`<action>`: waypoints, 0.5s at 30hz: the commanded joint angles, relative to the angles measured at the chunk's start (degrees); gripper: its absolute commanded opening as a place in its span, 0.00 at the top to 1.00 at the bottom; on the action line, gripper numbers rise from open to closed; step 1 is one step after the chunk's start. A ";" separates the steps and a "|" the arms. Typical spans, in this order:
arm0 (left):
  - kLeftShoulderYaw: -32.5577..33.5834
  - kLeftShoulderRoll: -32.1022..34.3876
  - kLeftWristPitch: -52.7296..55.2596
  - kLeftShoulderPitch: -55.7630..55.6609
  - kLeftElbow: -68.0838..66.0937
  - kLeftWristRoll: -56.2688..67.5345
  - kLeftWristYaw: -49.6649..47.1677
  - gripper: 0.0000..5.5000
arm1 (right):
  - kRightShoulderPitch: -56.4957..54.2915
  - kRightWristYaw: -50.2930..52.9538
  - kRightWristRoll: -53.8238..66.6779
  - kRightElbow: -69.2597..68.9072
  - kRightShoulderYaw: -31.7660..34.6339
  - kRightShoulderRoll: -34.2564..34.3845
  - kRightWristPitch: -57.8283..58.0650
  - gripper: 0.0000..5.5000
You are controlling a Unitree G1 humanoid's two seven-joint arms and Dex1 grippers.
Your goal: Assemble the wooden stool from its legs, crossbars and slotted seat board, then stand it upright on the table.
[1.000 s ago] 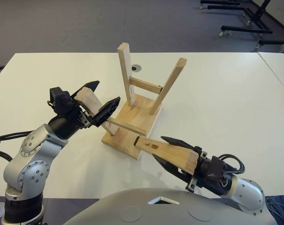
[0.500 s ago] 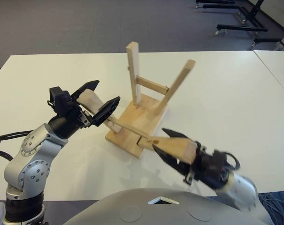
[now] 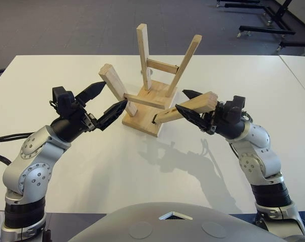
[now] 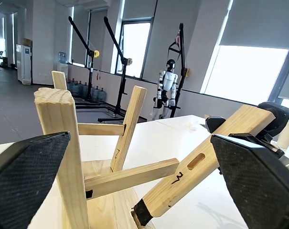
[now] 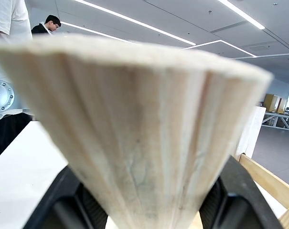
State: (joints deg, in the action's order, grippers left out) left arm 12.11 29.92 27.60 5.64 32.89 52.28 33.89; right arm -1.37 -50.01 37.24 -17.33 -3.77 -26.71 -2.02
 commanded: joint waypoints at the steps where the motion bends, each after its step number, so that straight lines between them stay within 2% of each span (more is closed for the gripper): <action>1: 0.27 0.55 -0.09 -1.82 -1.48 -1.11 0.56 0.02 | -2.58 0.11 -1.35 -0.57 0.78 0.92 -0.06 0.63; 9: 1.92 -1.01 -2.22 -3.87 -3.22 -2.87 -1.39 0.02 | -3.08 -0.84 -2.48 -1.54 1.82 -1.88 4.19 0.63; 15: 2.37 -2.21 -3.10 -8.22 -6.51 -3.69 -2.53 0.02 | -3.68 -0.76 -3.94 -1.78 -0.27 -0.01 5.37 0.63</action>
State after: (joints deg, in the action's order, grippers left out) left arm 14.43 27.88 24.53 -0.90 27.80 49.22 31.28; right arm -3.67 -50.88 34.10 -18.33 -3.12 -27.59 2.54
